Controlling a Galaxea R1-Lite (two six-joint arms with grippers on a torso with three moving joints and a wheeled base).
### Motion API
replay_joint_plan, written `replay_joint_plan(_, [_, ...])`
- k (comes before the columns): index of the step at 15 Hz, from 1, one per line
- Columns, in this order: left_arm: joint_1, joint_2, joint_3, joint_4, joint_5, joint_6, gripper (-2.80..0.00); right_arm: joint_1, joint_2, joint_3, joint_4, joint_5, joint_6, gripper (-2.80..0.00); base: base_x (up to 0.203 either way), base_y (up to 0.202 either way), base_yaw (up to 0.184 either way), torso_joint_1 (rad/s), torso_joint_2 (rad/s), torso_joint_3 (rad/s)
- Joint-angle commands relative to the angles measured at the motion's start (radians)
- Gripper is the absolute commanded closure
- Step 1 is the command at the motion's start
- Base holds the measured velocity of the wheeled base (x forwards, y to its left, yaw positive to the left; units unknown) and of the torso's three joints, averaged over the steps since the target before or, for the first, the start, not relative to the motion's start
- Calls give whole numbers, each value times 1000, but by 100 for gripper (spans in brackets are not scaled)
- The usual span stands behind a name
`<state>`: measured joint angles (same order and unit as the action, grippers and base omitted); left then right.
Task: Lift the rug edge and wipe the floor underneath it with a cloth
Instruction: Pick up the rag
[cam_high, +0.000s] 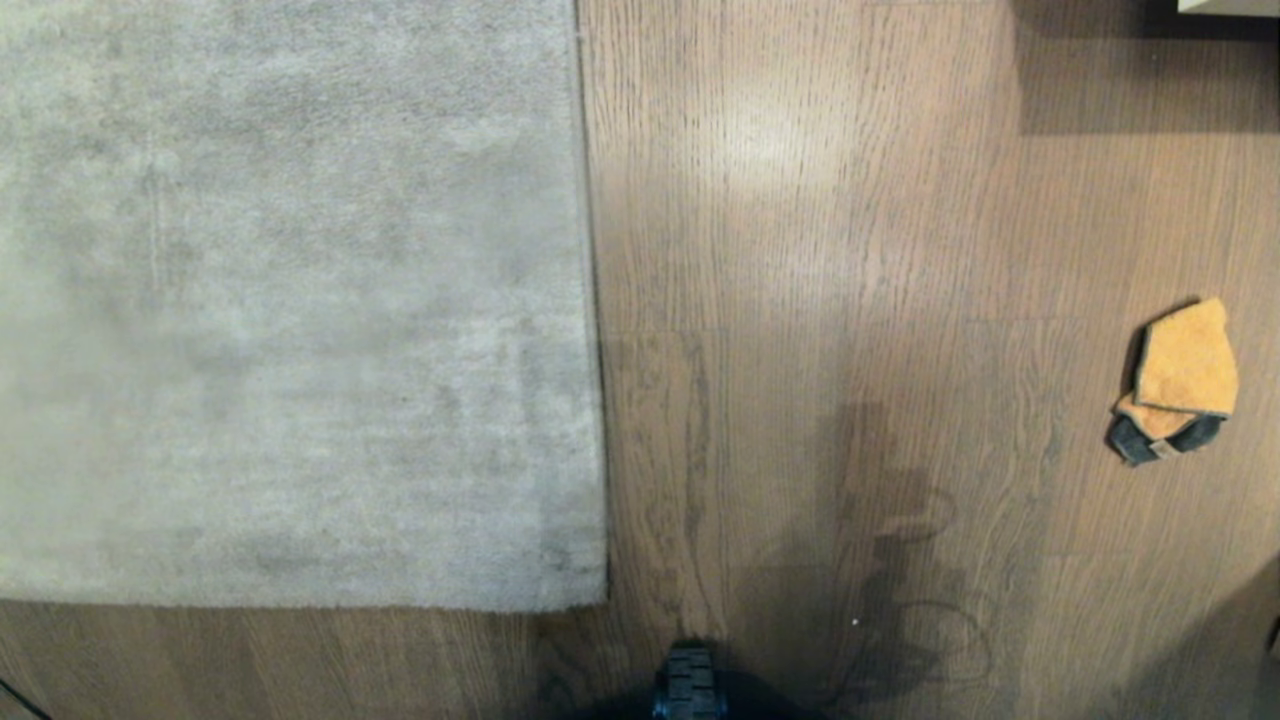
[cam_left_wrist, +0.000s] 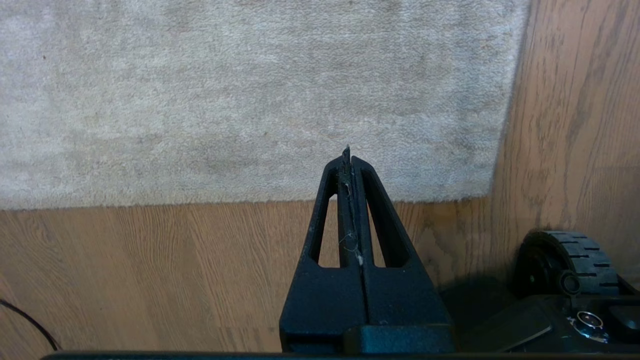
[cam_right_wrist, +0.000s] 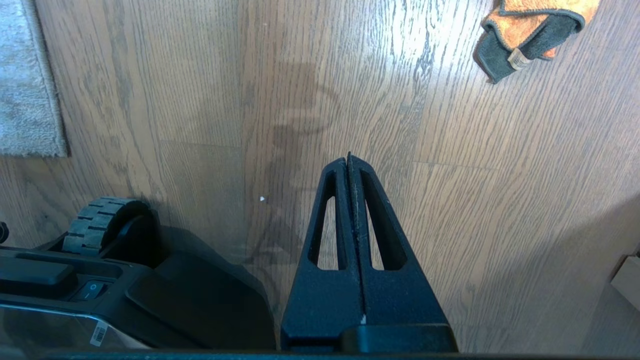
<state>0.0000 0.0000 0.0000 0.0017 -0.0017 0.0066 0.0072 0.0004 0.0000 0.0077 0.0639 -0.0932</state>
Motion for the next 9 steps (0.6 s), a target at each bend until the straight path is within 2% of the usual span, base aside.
replay_joint_plan(1, [0,0,0,0,0,0,0,0,0,0,0,1,0,0,0,0,0,0,0,0])
replay_joint_plan(9, [0,0,0,0,0,0,0,0,0,0,0,2,-1,0,0,0,0,0,0,0])
